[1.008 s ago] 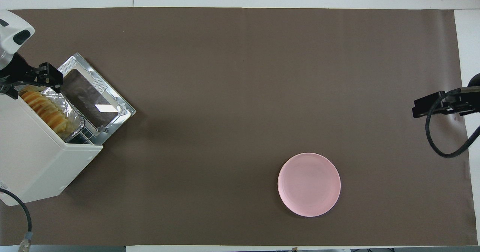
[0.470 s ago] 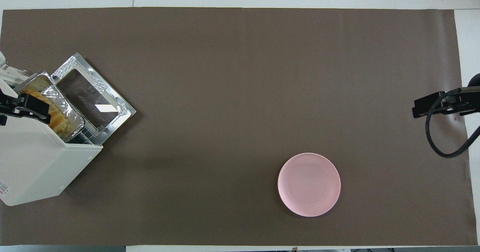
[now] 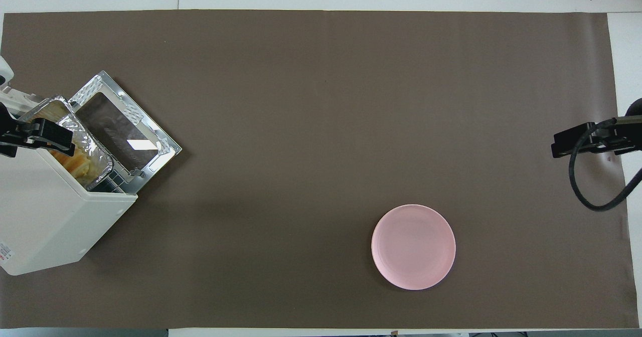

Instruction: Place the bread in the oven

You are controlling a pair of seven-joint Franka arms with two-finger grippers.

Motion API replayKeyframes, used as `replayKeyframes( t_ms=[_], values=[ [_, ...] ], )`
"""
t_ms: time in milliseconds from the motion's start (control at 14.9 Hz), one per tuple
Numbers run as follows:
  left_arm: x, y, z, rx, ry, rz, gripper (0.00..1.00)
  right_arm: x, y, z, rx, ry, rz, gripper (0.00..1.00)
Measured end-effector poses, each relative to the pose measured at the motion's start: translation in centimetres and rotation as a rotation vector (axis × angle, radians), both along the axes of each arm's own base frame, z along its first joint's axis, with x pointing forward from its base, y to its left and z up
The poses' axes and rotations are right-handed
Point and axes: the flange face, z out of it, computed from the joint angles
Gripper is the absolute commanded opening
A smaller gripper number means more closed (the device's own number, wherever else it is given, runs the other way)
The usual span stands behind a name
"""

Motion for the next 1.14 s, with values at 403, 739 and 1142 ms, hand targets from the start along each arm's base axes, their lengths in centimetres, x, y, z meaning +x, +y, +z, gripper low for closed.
replayKeyframes(
  t_ms=[403,739,1142],
  values=[
    [0.1,-0.5,-0.1,-0.013,-0.003,-0.014,1.00,0.0,0.0,0.0,0.000,0.000,0.000,1.00],
    [0.3,-1.8,0.0,-0.038,-0.021,-0.035,1.00,0.0,0.0,0.0,0.000,0.000,0.000,1.00],
    [0.3,-1.6,0.1,-0.038,-0.023,-0.031,1.00,0.0,0.0,0.0,0.000,0.000,0.000,1.00]
  ],
)
